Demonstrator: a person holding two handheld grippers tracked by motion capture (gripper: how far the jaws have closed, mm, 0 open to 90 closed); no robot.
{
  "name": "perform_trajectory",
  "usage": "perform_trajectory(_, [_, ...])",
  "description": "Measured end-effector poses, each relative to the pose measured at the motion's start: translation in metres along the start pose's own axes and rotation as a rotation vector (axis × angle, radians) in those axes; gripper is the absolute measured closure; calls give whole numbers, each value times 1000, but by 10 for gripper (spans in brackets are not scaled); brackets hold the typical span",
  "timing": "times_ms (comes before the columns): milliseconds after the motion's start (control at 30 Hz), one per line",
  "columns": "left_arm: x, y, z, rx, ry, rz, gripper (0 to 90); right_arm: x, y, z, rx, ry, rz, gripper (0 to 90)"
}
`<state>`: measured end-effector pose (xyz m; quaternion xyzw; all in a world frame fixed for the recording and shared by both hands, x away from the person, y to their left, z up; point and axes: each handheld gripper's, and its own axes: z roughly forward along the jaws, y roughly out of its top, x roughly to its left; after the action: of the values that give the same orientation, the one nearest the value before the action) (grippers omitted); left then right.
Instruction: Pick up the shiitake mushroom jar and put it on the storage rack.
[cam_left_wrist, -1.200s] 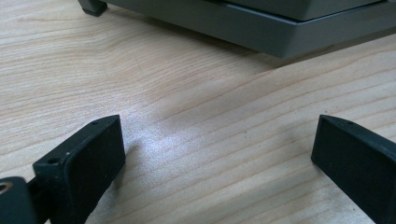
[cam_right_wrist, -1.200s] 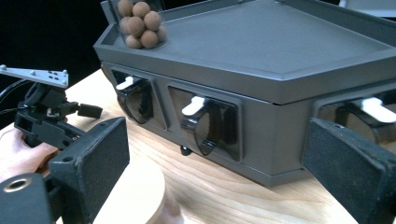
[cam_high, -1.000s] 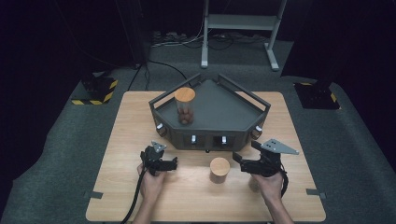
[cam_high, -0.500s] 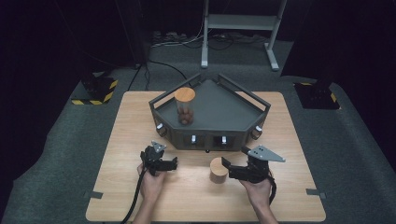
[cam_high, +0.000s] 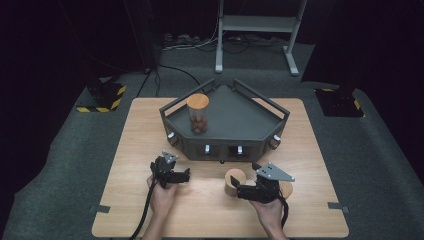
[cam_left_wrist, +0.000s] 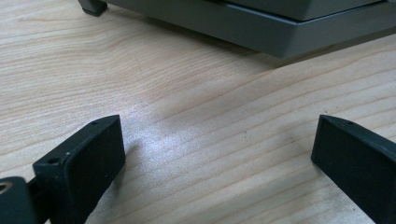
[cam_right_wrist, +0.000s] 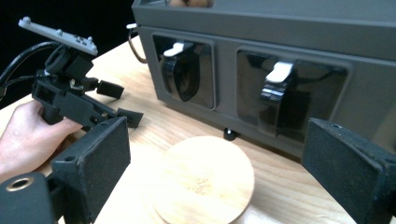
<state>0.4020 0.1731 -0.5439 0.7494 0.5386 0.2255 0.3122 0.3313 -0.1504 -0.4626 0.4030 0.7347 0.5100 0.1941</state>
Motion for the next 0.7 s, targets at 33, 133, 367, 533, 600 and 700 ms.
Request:
perform_trajectory(33, [0,0,0,0,0,0,26,1,-1,1,4,-1,-2,76])
perform_trajectory(133, [0,0,0,0,0,0,26,5,-5,4,10,-9,-10,76])
perform_trajectory(367, [0,0,0,0,0,0,26,15,-12,9,20,-22,-21,76])
perform_trajectory(533, [0,0,0,0,0,0,26,18,-16,13,30,-41,-28,77])
perform_trajectory(600, [0,0,0,0,0,0,26,18,-18,14,32,-45,-23,77])
perform_trajectory(700, [0,0,0,0,0,0,26,19,-21,17,43,-52,-23,77])
